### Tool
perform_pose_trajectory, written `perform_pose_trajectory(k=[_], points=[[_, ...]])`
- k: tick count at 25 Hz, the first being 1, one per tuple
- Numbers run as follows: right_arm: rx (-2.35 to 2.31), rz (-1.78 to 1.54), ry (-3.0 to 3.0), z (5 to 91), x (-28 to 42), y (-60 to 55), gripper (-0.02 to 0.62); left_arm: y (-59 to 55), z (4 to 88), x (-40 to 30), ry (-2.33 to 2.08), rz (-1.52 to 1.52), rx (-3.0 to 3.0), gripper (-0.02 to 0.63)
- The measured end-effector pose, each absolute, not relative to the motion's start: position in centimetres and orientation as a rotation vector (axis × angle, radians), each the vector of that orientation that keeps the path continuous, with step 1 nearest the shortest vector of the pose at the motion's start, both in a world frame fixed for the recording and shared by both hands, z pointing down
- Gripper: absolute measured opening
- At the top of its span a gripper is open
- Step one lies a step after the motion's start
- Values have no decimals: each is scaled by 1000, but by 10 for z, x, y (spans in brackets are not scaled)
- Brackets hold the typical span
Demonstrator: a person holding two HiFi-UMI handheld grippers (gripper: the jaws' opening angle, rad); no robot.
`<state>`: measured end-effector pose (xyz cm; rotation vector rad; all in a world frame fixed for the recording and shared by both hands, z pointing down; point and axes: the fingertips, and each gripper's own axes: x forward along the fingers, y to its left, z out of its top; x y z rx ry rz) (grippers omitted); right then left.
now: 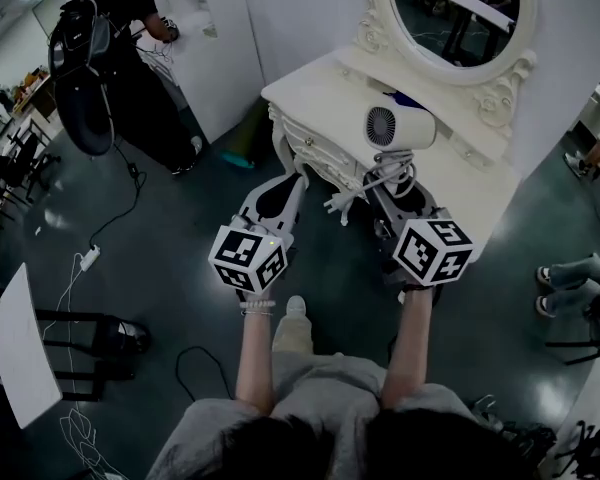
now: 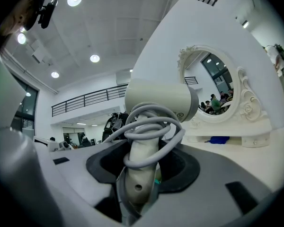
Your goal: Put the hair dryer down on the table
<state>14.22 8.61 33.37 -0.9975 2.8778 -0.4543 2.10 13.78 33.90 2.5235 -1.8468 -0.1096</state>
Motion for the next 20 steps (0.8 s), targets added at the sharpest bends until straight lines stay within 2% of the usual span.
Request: perform_pose_trajectory(k=[20], points=[[-1166, -448, 2851, 336, 34, -4, 192, 25, 338, -82, -1620, -155, 2649, 5]])
